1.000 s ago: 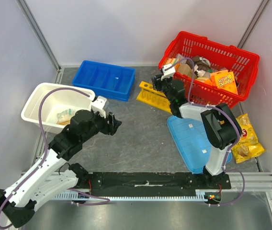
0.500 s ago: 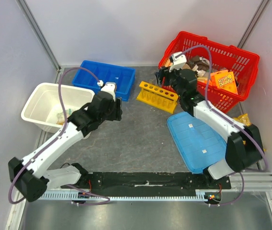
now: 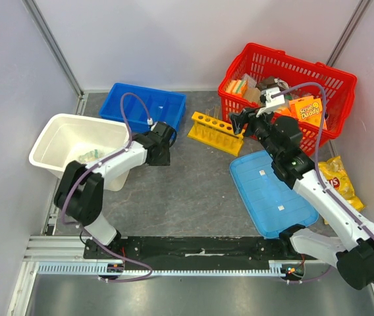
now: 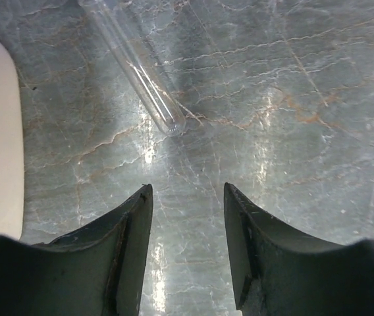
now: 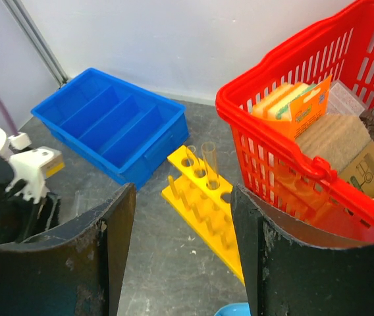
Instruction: Organize the chemistry lab equipment
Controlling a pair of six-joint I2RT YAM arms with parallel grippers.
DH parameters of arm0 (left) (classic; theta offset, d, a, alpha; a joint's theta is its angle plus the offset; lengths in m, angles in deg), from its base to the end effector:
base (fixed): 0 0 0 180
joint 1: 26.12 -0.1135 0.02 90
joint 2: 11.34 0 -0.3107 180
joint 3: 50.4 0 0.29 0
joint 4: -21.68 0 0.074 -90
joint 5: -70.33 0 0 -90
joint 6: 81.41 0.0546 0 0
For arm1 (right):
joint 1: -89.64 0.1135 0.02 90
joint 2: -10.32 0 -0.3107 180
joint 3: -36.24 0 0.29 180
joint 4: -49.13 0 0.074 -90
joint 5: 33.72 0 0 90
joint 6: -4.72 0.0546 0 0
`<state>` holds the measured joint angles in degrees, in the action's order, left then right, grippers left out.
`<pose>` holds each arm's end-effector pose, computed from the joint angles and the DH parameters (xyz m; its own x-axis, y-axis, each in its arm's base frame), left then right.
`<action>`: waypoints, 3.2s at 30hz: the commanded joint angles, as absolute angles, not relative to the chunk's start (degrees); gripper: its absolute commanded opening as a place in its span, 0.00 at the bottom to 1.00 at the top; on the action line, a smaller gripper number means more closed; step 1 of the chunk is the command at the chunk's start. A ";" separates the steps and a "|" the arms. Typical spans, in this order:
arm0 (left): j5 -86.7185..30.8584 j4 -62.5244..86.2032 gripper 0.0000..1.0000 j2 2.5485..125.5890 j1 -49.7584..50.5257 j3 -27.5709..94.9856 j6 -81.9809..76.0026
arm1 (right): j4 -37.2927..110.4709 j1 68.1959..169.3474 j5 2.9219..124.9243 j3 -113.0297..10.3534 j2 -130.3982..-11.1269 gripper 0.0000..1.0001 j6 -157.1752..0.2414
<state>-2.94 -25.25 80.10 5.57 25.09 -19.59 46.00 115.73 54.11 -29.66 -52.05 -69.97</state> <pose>0.3182 -0.1780 0.2320 -0.8524 -0.0052 -0.5228 -0.0126 0.9999 0.0106 0.2649 0.1274 0.4075 -0.1010 0.2443 -0.9644 -0.3927 0.8809 0.2643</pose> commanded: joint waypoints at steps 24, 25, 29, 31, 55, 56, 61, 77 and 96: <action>0.46 -21.55 0.52 93.95 2.27 31.41 -19.27 | 43.34 115.84 56.11 -27.47 -47.69 0.67 -68.67; 0.46 -21.64 0.52 94.39 2.27 31.59 -19.18 | 43.34 115.84 56.11 -27.47 -47.69 0.68 -68.58; 1.16 -21.55 0.54 95.36 2.10 32.29 -18.74 | 42.99 115.84 56.11 -27.74 -47.60 0.69 -68.76; 1.60 -21.73 0.54 95.89 1.92 32.64 -18.48 | 42.90 115.84 56.11 -27.74 -47.60 0.69 -68.76; -17.46 -18.75 0.22 79.82 5.70 19.73 -16.19 | 37.45 115.84 60.41 -28.88 -50.50 0.71 -63.05; -18.78 -18.31 0.21 78.41 6.14 18.76 -16.37 | 37.27 115.92 60.85 -28.70 -50.76 0.71 -62.52; -25.81 -13.83 0.21 70.42 7.72 11.92 -18.21 | 38.06 117.41 64.71 -24.32 -52.17 0.71 -55.77; -40.67 4.02 0.21 48.70 8.86 -4.27 -17.87 | 38.94 121.37 93.97 -35.81 -77.30 0.74 -42.66; -37.78 5.43 0.20 45.88 9.57 -5.76 -16.90 | 32.17 121.55 99.96 -44.70 -88.30 0.64 -43.09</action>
<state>-38.19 2.62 46.88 9.37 -5.12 -18.72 32.61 121.52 97.62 -42.12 -87.55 -43.22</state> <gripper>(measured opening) 0.296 0.640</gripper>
